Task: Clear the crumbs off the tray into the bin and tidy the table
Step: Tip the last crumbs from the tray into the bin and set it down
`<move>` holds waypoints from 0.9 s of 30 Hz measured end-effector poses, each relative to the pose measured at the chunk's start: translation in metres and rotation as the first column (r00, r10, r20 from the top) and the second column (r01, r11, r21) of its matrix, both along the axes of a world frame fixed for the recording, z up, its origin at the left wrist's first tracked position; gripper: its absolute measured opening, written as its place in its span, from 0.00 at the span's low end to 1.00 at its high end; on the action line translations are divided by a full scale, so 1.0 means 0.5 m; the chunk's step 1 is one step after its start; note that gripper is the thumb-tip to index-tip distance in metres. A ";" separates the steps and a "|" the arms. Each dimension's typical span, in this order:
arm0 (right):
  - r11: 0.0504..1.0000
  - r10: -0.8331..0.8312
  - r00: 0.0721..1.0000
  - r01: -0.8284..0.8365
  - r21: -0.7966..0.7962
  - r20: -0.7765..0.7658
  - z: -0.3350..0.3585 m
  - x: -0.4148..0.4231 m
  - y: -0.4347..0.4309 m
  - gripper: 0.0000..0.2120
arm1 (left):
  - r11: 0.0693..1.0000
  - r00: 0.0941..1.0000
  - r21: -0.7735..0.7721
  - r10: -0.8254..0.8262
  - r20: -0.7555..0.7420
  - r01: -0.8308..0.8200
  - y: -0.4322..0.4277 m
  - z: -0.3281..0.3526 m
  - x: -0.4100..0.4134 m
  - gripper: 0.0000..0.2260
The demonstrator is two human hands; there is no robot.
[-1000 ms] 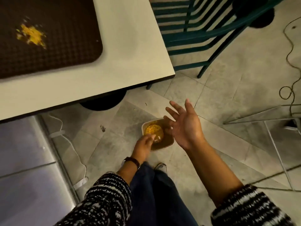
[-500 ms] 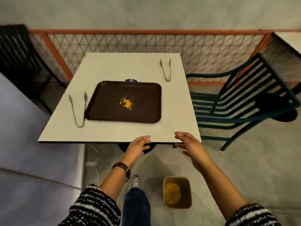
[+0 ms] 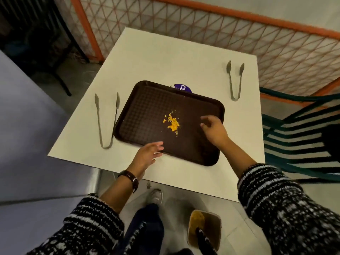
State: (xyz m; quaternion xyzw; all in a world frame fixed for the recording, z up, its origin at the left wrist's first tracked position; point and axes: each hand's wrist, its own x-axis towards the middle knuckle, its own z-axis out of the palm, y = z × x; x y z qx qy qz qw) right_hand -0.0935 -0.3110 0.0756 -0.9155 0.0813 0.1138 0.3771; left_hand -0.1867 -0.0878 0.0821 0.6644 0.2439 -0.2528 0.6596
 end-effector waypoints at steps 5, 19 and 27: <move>0.957 0.089 0.996 -0.079 -0.279 0.025 -0.079 0.195 0.000 0.23 | 1.000 0.999 -0.002 -0.004 -0.050 0.004 0.049 -0.026 0.052 0.09; 0.747 0.109 0.962 -0.245 -0.618 -0.249 -0.170 0.125 -0.087 0.25 | 0.999 0.999 -0.014 0.039 -0.004 -0.040 0.064 -0.041 0.077 0.09; 0.778 0.037 0.975 -0.167 -0.606 -0.221 -0.190 -0.176 -0.145 0.26 | 0.998 0.999 0.052 0.044 0.014 -0.045 0.019 -0.061 -0.042 0.11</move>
